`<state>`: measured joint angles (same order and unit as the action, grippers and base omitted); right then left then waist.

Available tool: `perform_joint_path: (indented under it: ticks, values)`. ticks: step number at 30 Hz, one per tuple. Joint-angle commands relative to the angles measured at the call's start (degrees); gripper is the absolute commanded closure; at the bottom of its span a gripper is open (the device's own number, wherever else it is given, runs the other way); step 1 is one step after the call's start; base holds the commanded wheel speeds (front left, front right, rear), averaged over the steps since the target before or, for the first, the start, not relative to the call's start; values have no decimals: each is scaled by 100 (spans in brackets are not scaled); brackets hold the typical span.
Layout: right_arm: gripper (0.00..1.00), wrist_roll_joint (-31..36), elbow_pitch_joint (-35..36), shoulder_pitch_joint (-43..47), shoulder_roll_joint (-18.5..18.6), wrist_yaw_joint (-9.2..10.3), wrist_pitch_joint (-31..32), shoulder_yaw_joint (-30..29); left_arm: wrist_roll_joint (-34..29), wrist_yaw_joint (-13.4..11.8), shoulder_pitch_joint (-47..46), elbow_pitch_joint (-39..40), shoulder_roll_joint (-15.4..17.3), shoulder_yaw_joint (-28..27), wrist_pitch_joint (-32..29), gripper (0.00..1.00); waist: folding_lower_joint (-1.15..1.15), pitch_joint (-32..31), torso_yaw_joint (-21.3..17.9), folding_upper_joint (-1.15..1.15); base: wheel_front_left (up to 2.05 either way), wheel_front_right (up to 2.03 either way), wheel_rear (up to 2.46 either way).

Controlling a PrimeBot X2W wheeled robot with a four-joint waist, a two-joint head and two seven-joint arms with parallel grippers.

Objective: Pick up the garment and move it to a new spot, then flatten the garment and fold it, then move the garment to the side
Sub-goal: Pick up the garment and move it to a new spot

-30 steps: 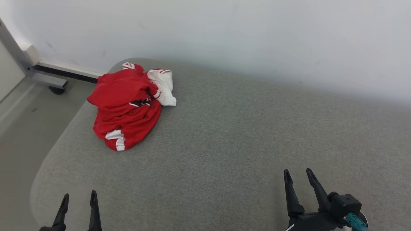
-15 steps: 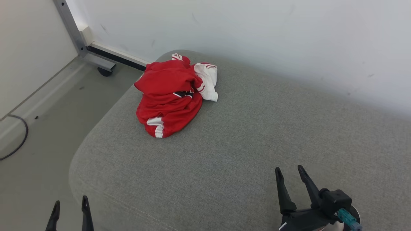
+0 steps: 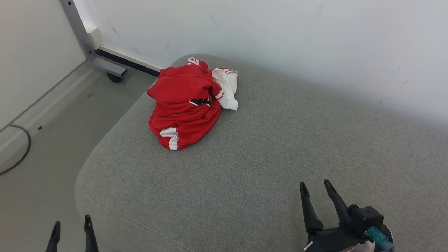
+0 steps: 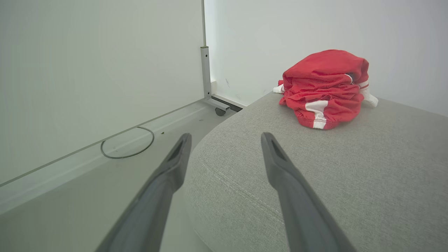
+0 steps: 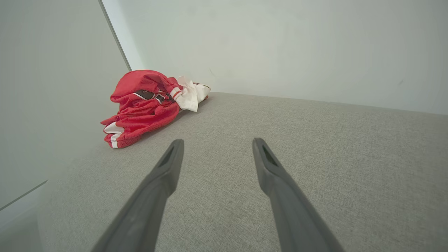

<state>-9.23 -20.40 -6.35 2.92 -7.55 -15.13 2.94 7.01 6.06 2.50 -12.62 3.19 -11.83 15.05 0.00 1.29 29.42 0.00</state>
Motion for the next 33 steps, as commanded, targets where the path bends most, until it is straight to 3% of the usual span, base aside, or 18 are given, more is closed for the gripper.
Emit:
perform_joint_path:
  ticks: [1, 7, 15, 24, 33]
  values:
    - [0, -12, 23, 57, -7, 12, -3, -22, 22, 7, -51, -7, -11, 9, 20, 0, 0, 3, -8, 0, 0, 0, 0]
    - [0, 146, 120, 41, -7, 12, -4, -107, 166, 56, -564, -93, 70, -71, 19, 0, 0, 190, -277, 0, 0, 0, 0]
    - [0, 431, 228, -264, -5, 12, -3, -208, 447, 132, -1692, -287, 534, -80, 20, 0, 0, 822, -1015, 0, 0, 0, 0]
    - [0, 639, 634, -601, -7, 12, -3, -583, 1018, 144, -3058, -673, 1311, 29, 12, 0, 0, 1697, -1909, 0, 0, 0, 0]
    - [0, 550, 924, -788, -11, 12, -4, -658, 1604, 139, -4050, -1306, 2237, 187, -301, 0, 0, 2166, -2600, 0, 0, 0, 0]
